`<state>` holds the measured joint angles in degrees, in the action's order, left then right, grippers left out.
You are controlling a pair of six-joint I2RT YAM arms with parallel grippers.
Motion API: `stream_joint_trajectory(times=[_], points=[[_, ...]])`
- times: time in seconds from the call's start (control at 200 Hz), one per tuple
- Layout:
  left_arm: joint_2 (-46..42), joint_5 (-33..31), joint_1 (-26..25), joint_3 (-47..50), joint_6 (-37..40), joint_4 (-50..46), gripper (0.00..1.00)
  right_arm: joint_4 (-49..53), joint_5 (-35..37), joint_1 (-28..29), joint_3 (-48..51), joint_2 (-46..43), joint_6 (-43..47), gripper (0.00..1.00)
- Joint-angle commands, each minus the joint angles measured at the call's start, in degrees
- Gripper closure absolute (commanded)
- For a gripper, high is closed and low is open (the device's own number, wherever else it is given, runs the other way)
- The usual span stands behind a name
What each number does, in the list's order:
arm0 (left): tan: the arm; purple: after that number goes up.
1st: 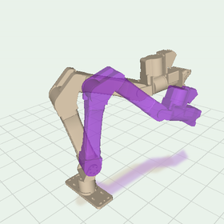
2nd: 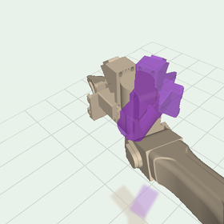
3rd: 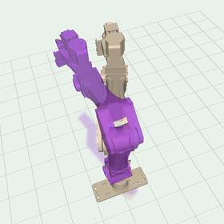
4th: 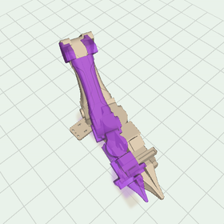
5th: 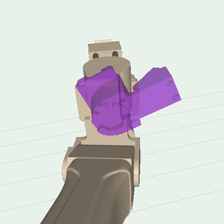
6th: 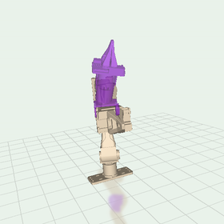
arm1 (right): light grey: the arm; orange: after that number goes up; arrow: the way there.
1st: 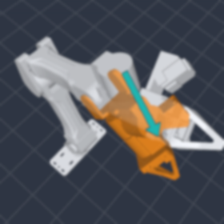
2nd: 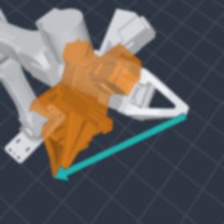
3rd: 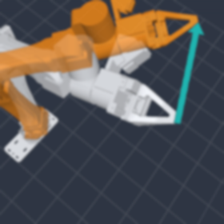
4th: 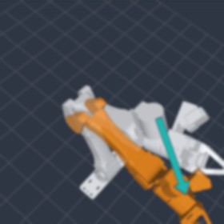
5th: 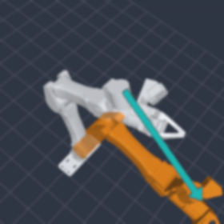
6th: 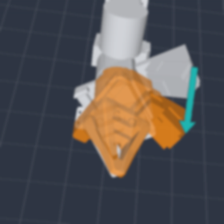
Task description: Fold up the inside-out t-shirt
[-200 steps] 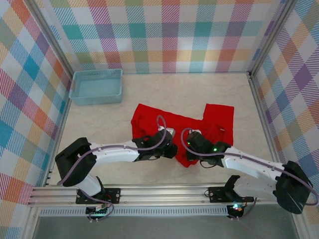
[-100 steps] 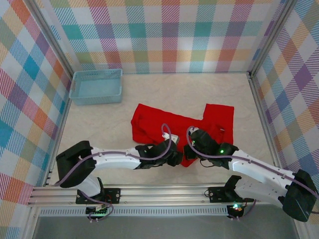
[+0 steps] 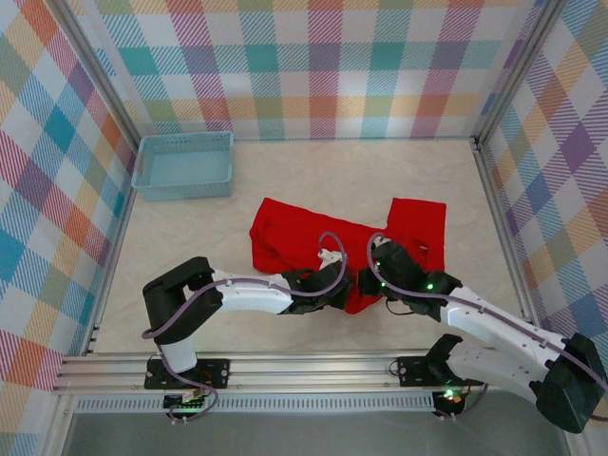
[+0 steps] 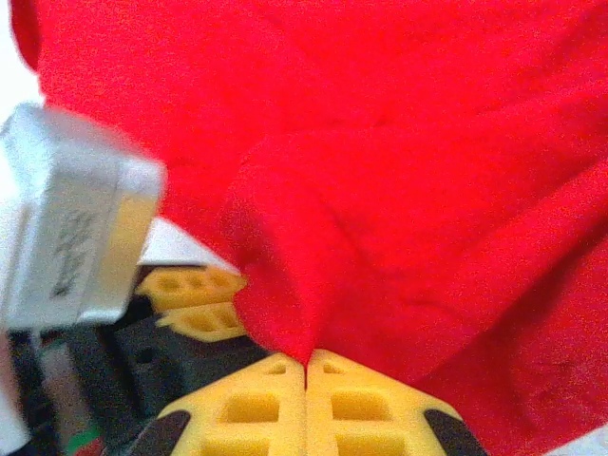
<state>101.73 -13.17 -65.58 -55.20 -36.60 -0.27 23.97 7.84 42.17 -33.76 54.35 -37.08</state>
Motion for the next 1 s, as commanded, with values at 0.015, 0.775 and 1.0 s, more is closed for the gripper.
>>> stream_joint_trajectory(times=[0.015,0.775,1.0], points=[[-4.65,0.11,-0.32,3.38,0.78,1.98,0.99,-0.68,-3.47,-5.67,1.50,2.30,-0.06,1.00],[-14.19,8.16,1.02,13.58,0.12,18.99,1.00,11.41,-1.04,0.96,-2.56,-3.64,0.95,0.63],[-13.95,8.04,1.25,14.18,-0.62,18.74,1.00,6.10,0.18,5.29,-0.32,3.53,-4.25,0.66]])
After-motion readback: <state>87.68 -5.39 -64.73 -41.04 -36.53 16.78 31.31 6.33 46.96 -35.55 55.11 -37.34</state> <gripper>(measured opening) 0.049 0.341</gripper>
